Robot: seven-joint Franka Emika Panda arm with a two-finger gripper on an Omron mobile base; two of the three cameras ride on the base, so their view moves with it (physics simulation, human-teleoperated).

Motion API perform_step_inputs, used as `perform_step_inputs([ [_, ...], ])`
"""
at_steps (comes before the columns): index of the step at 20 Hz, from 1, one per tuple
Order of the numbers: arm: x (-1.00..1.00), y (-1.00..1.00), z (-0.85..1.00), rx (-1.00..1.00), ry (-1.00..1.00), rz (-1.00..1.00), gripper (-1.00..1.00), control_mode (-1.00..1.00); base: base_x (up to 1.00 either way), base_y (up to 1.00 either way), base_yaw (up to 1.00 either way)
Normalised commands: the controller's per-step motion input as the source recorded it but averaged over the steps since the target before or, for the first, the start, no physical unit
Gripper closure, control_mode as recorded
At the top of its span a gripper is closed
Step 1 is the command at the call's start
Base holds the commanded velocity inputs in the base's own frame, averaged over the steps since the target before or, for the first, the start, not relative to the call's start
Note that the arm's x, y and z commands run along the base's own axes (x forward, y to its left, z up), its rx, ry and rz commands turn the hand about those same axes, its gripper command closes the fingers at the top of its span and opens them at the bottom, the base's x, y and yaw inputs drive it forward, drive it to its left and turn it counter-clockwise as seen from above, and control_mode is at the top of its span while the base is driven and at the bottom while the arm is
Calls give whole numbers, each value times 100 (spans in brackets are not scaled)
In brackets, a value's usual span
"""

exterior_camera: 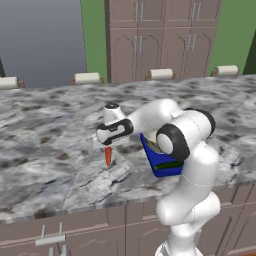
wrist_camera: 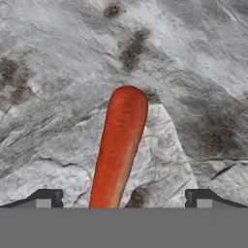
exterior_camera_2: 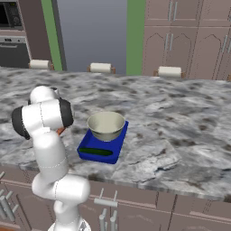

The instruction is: Place the two vegetables and bowl onto the tray for setting up a vegetable dip station.

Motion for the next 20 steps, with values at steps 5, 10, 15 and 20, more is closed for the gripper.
perform_step_inputs([
  [5, 24, 10, -22, -1, 1, 0, -100, -100, 0, 0, 0],
  [10, 19, 8, -23, -1, 3, 0, -100, -100, 0, 0, 0],
  [15, 17, 10, -23, -3, 2, 0, -100, -100, 0, 0, 0],
  [20, 14, 9, -19, -3, 2, 0, 100, -100, 0, 0, 0],
])
